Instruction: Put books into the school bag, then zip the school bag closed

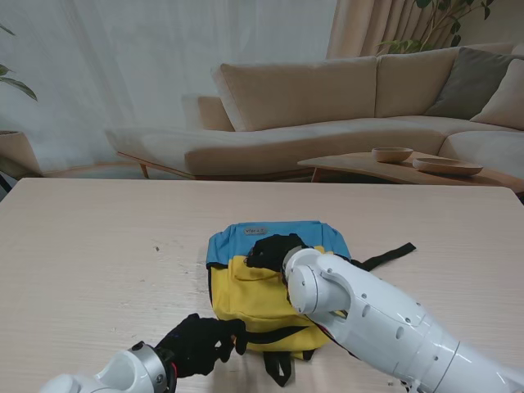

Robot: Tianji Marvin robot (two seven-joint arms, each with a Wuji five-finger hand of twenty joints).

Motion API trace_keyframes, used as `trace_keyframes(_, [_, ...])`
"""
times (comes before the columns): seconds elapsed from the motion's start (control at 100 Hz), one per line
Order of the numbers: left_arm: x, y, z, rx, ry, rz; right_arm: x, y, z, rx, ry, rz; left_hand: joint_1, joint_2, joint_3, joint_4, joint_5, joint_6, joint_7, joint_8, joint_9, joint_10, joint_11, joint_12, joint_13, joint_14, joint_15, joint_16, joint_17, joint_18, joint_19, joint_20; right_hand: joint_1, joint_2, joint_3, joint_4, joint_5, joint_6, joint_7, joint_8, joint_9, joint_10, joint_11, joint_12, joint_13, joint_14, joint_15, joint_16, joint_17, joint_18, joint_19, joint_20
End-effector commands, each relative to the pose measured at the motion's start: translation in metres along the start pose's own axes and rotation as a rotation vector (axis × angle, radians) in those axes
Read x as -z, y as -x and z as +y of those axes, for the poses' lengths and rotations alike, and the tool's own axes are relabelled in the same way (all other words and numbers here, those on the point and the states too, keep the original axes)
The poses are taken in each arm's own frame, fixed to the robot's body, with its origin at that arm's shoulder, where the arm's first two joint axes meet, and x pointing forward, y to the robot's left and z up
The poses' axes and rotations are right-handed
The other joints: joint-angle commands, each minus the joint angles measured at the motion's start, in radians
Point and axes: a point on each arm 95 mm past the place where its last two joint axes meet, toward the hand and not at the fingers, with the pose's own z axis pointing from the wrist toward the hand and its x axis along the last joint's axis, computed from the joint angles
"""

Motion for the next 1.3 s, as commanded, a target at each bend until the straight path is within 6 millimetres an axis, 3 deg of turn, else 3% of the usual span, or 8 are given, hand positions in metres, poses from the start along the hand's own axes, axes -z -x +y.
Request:
trace_keyframes(0.0, [0.003,-0.002,0.002,0.003,0.000,-0.003,0.006,0.008,-0.034,0.000,-0.071,-0.004,0.040,0.008,-0.011,0.012,0.010,-0.004,-0.008,0.007,0.042,-0.052,-0.007,-0.008,0.006,0.011,0.002,0.019,-0.016,0.006,0.052,0.034,-0.040,-0.002,-0.005,0.046,-0.035,-0.032,0.017,0.012,0.002,0.033,0.011,0.019,0.013,0.026,0.066,0.025,0.118,0.203,0.212,0.107])
trace_keyframes(0.38, [0.005,0.019,-0.010,-0.013,-0.109,-0.062,0.053,-0.007,-0.002,-0.076,0.161,0.197,0.028,0.070,-0.159,0.073,-0.008,0.002,-0.034,-0.015,0.031,-0.019,-0.134,0.005,-0.071,0.006,0.022,-0.012,-0.045,-0.006,0.026,0.057,-0.008,-0.064,0.063,0.052,-0.058,-0.077,0.037,0.024,-0.009,0.016,0.020,0.022,-0.001,0.012,0.076,0.031,0.115,0.203,0.217,0.111])
trace_keyframes(0.62, [0.010,0.023,-0.014,-0.042,-0.145,-0.090,0.093,-0.005,0.000,-0.115,0.207,0.325,0.041,0.079,-0.239,0.096,-0.009,0.002,-0.038,-0.018,0.054,-0.010,-0.212,0.038,-0.094,0.002,0.043,-0.034,-0.053,-0.007,0.016,0.056,0.108,-0.185,0.262,0.033,-0.045,-0.096,0.063,0.021,0.024,0.008,0.050,0.034,0.036,0.036,0.141,0.065,0.175,0.247,0.318,0.163])
trace_keyframes(0.8, [0.013,0.023,-0.015,-0.089,-0.169,-0.115,0.114,-0.005,-0.012,-0.132,0.188,0.400,0.021,0.083,-0.248,0.092,-0.010,-0.009,-0.057,-0.028,0.045,-0.014,-0.225,0.044,-0.120,-0.007,0.046,-0.040,-0.063,-0.008,0.007,0.053,0.127,-0.236,0.330,0.010,-0.017,-0.082,0.076,0.016,0.036,0.024,0.136,0.070,0.048,0.081,0.337,0.167,0.224,0.261,0.519,0.276])
trace_keyframes(1.04, [0.013,0.025,-0.015,-0.141,-0.195,-0.132,0.133,-0.008,-0.026,-0.148,0.205,0.444,-0.028,0.085,-0.284,0.095,-0.033,-0.014,-0.072,-0.024,0.011,-0.008,-0.256,0.062,-0.179,-0.033,0.079,-0.094,-0.074,-0.013,-0.010,0.049,0.104,-0.248,0.340,0.008,0.039,-0.023,0.078,0.010,0.091,0.087,0.306,0.135,0.127,0.136,0.627,0.304,0.366,0.228,0.814,0.449])
trace_keyframes(1.13, [0.012,0.025,-0.016,-0.152,-0.203,-0.136,0.139,-0.009,-0.029,-0.153,0.208,0.448,-0.053,0.088,-0.300,0.098,-0.049,-0.008,-0.073,-0.020,-0.007,0.005,-0.246,0.070,-0.195,-0.046,0.088,-0.120,-0.079,-0.017,-0.014,0.049,0.100,-0.251,0.345,0.008,0.062,-0.016,0.078,0.009,0.127,0.106,0.384,0.175,0.191,0.161,0.752,0.357,0.467,0.230,0.875,0.475])
trace_keyframes(1.17, [0.012,0.025,-0.016,-0.154,-0.207,-0.138,0.141,-0.009,-0.030,-0.162,0.201,0.450,-0.067,0.091,-0.319,0.102,-0.053,-0.007,-0.074,-0.018,-0.016,0.008,-0.227,0.061,-0.203,-0.045,0.117,-0.173,-0.081,-0.017,-0.016,0.051,0.100,-0.254,0.347,0.008,0.066,-0.015,0.077,0.009,0.141,0.111,0.414,0.197,0.212,0.170,0.806,0.379,0.512,0.231,0.902,0.482])
trace_keyframes(1.29, [0.012,0.025,-0.016,-0.171,-0.221,-0.143,0.143,-0.009,-0.033,-0.191,0.181,0.460,-0.098,0.097,-0.343,0.105,-0.055,-0.006,-0.065,-0.013,-0.022,0.009,-0.192,0.084,-0.204,-0.046,0.129,-0.174,-0.081,-0.016,-0.015,0.052,0.102,-0.261,0.353,0.007,0.094,-0.044,0.079,0.006,0.258,0.120,0.472,0.238,0.347,0.198,0.920,0.415,0.654,0.242,0.985,0.494])
